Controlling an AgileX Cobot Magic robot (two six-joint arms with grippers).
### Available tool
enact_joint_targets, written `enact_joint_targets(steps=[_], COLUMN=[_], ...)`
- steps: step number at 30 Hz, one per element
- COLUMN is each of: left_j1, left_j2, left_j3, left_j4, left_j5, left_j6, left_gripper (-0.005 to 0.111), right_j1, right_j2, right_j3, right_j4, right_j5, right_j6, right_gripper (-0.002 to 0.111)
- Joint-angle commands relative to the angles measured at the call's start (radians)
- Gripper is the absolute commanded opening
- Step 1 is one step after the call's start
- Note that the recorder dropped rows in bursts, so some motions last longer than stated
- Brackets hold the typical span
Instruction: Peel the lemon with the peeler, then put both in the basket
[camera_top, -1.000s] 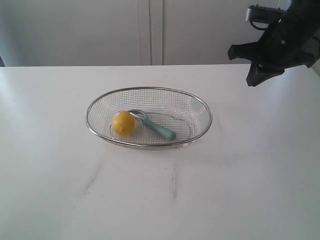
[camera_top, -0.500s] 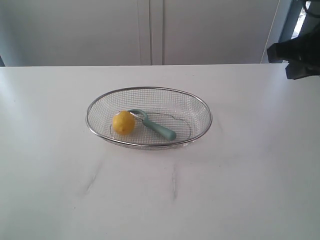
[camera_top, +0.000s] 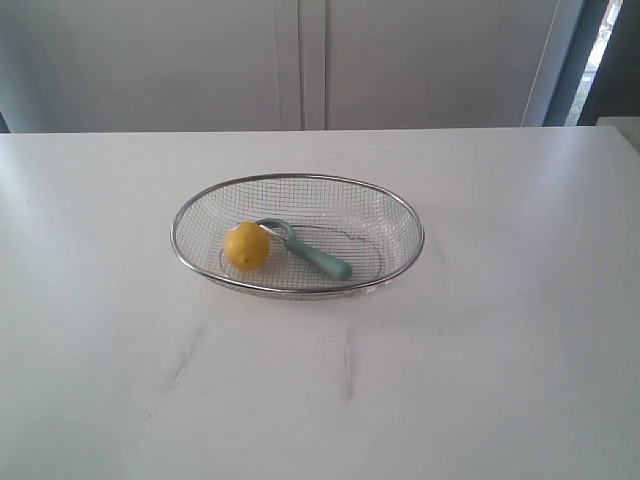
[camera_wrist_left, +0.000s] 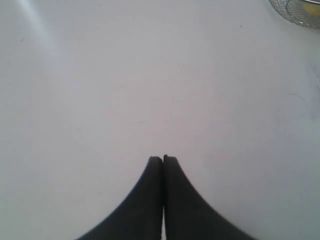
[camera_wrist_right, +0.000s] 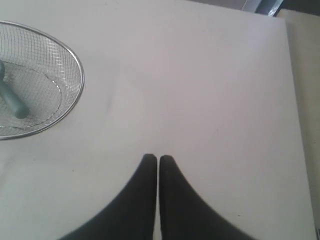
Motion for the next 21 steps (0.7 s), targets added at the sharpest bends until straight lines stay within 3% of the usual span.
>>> enact_joint_targets(steps=[1, 10, 21], left_j1=[0.002, 0.002, 0.002], left_j2=[-0.005, -0.005, -0.005], left_j3=[0.010, 0.010, 0.010], left_j4=[-0.011, -0.011, -0.011], left_j5=[0.005, 0.005, 0.005], left_j6=[-0.009, -0.009, -0.009], left_gripper=[0.000, 0.000, 0.000], right_j1=[-0.052, -0.194, -0.198], right_j2=[-0.122, -0.322, -0.603], right_j3=[0.047, 0.097, 0.279], right_j4=[-0.020, 0.001, 0.001], right_j5=[-0.008, -0.018, -0.053], right_j6=[-0.010, -0.006, -0.006], right_gripper=[0.003, 0.003, 0.003])
